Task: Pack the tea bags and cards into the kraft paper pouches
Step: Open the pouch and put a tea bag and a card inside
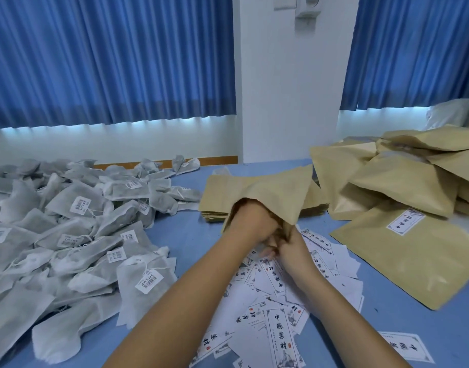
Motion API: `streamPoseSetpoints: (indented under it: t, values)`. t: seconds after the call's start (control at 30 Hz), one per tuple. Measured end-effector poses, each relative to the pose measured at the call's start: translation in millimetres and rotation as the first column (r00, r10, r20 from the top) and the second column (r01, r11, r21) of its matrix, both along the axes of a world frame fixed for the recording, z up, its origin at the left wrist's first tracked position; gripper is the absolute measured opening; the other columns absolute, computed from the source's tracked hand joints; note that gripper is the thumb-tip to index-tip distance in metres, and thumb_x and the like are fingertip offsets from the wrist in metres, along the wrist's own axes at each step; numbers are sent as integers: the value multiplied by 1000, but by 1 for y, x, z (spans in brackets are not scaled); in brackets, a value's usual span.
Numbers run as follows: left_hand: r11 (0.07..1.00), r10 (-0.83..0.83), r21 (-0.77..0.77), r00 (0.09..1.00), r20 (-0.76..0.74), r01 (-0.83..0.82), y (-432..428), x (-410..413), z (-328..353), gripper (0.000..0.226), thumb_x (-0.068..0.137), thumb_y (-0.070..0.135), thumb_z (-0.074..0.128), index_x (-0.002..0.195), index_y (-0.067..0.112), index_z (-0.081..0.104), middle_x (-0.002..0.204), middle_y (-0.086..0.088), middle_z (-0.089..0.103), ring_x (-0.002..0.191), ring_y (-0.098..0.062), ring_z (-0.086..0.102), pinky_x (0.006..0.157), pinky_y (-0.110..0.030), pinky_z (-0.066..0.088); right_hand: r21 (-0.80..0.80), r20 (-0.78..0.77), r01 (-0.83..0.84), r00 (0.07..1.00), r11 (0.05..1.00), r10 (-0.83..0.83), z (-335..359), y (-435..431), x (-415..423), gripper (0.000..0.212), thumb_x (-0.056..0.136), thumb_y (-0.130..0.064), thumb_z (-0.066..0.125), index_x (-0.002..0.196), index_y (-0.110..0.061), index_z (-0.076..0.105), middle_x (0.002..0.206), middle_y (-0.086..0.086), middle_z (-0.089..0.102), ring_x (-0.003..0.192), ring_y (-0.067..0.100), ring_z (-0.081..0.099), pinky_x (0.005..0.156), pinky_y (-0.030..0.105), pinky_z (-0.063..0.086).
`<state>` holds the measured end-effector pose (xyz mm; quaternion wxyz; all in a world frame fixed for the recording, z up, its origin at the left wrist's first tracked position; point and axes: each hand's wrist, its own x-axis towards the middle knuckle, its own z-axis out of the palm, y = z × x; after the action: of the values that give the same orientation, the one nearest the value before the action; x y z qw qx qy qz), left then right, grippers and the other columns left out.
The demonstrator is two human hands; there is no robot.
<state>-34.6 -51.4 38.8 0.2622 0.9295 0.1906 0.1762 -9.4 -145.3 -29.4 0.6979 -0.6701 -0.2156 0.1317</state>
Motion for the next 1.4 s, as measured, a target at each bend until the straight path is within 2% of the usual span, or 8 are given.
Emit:
streamPoseSetpoints:
  t: [0.1, 0.23, 0.4, 0.47, 0.6, 0.87, 1.1, 1.4]
  values:
    - [987, 140, 73, 990, 2, -140, 10, 19, 10, 40, 92, 26, 53, 126, 5, 51, 120, -17, 57, 110, -33, 56, 77, -32, 39, -37, -1, -151, 988, 988, 151, -5, 3, -13, 25, 100, 3, 26, 121, 1, 40, 73, 18, 69, 45, 17, 61, 43, 22, 46]
    - [963, -151, 178, 951, -269, 203, 3, 10, 13, 47, 98, 39, 40, 139, 16, 42, 141, -9, 41, 130, -28, 38, 104, -30, 29, 15, -101, -60, 993, 998, 61, -5, -2, 3, 24, 99, 4, 31, 119, 2, 44, 87, 22, 65, 57, 26, 67, 50, 28, 51]
    - [947, -246, 179, 959, -138, 268, -18, -45, 12, 20, 87, 33, 59, 90, 15, 65, 82, -5, 61, 74, -21, 57, 72, -32, 50, 89, -274, 84, 960, 993, -57, -5, -3, 19, 28, 92, 13, 34, 92, -5, 56, 75, 13, 63, 44, 15, 61, 39, 23, 46]
    - [942, -198, 192, 919, -340, 274, -12, -73, 8, 28, 86, 36, 62, 71, 14, 56, 71, -4, 58, 62, -18, 49, 64, -30, 45, 67, -262, 81, 963, 995, -61, -5, -1, 19, 23, 93, 10, 35, 93, -3, 54, 69, 13, 67, 47, 17, 64, 40, 22, 48]
    - [915, -3, 246, 616, -788, 319, -2, -99, -8, 57, 78, 46, 72, 115, 7, 53, 117, -7, 58, 103, -25, 57, 87, -35, 46, 129, -291, 90, 955, 988, -49, -7, -2, 19, 21, 98, 6, 33, 93, -7, 49, 60, 10, 70, 53, 26, 69, 41, 22, 50]
    - [967, 21, 231, 870, -493, 108, 9, -82, 0, 20, 85, 4, 59, 104, 3, 65, 110, -10, 65, 96, -28, 64, 80, -33, 53, 127, -268, 85, 962, 988, -49, -8, -3, 18, 25, 97, 6, 32, 90, -10, 51, 65, 11, 70, 55, 27, 69, 42, 22, 51]
    - [922, -11, 239, 639, -769, 303, -2, -87, -11, 57, 78, 35, 76, 120, 3, 55, 120, -9, 60, 109, -28, 58, 91, -37, 48, 81, -267, 82, 962, 993, -57, -5, -5, 19, 21, 99, 4, 35, 90, -7, 51, 71, 14, 67, 53, 24, 68, 42, 21, 49]
    - [952, -158, 222, 960, -233, 210, 11, -76, 10, 15, 83, 11, 68, 72, 21, 63, 67, -3, 49, 63, -22, 42, 55, -23, 34, -39, -208, 84, 974, 996, -90, -10, -2, 24, 23, 96, 4, 35, 87, -6, 54, 74, 15, 66, 51, 23, 65, 48, 24, 53]
